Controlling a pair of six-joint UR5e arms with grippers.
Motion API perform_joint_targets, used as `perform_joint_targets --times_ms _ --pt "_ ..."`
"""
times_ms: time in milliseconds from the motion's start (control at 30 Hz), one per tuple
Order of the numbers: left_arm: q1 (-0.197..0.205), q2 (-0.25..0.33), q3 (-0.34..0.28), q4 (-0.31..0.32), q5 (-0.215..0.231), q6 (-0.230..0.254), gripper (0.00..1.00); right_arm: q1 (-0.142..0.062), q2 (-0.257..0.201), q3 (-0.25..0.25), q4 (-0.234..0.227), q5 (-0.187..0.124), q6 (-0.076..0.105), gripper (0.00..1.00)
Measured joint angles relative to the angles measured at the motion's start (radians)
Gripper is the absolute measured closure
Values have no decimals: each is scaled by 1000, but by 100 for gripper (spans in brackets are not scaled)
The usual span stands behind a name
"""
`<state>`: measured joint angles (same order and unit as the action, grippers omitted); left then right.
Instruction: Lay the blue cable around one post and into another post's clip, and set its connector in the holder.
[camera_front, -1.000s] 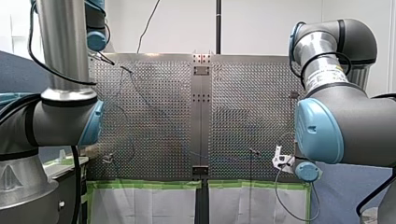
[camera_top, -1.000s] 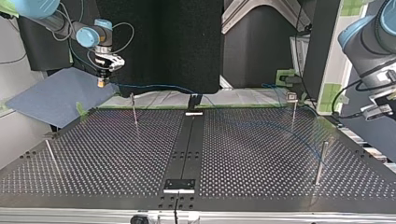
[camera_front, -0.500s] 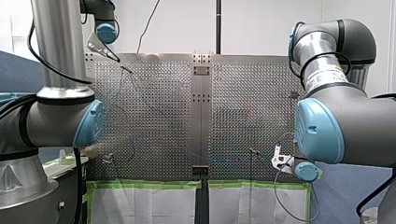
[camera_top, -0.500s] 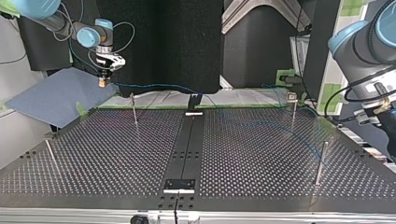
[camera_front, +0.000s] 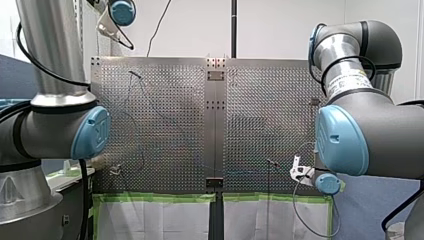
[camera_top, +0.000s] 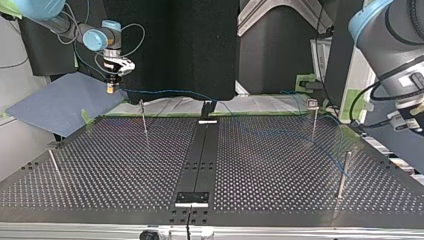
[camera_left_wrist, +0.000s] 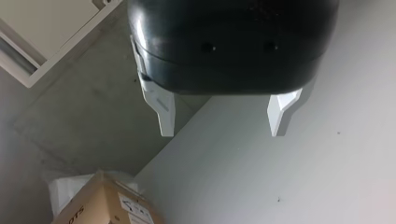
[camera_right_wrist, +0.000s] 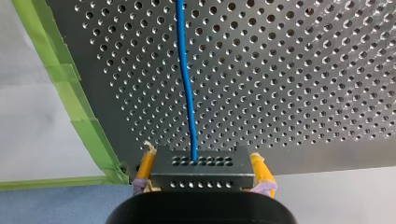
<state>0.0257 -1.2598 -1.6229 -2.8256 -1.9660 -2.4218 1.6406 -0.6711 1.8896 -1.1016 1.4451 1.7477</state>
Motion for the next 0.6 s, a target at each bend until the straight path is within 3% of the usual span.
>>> perform_joint_targets --times_ms 200,600 --pt "-47 -7 28 -53 29 54 0 1 0 0 0 0 5 100" --pt "-52 3 -63 -163 137 163 0 5 0 0 1 -3 6 100"
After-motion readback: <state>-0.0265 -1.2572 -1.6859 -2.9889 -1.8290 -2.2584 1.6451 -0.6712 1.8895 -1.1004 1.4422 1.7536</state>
